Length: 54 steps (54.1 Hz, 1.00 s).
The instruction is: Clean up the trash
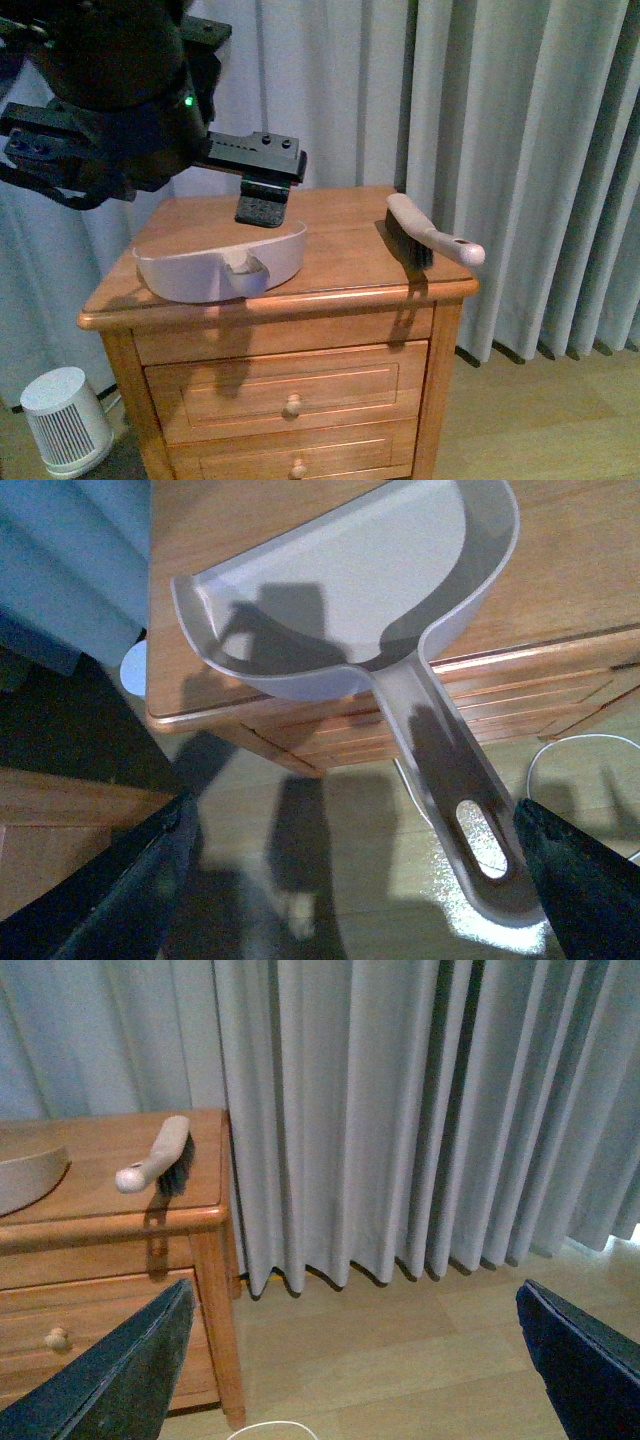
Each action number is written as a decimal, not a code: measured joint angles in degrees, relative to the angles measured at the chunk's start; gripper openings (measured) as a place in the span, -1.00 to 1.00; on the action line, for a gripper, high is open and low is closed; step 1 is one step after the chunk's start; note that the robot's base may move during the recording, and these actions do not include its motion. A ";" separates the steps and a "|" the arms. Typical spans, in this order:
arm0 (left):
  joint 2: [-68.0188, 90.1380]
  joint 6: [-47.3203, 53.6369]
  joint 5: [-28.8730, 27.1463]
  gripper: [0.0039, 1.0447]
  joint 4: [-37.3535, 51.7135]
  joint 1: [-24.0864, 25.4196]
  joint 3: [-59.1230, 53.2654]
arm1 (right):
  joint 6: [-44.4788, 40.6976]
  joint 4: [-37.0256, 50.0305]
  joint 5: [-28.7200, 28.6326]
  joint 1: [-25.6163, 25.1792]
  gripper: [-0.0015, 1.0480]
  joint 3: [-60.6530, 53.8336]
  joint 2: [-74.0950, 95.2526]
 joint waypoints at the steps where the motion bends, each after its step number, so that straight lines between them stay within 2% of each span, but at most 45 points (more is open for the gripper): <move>1: 1.07 -0.85 -0.11 0.86 -0.63 0.02 1.03 | 0.00 0.00 0.00 0.00 0.86 0.00 0.00; 30: 13.40 -14.49 0.98 0.86 -8.13 0.09 11.96 | 0.00 0.00 0.00 0.00 0.86 0.00 0.00; 54: 18.47 -16.90 1.86 0.86 -8.07 -0.42 14.84 | 0.00 0.00 0.00 0.00 0.86 0.00 0.00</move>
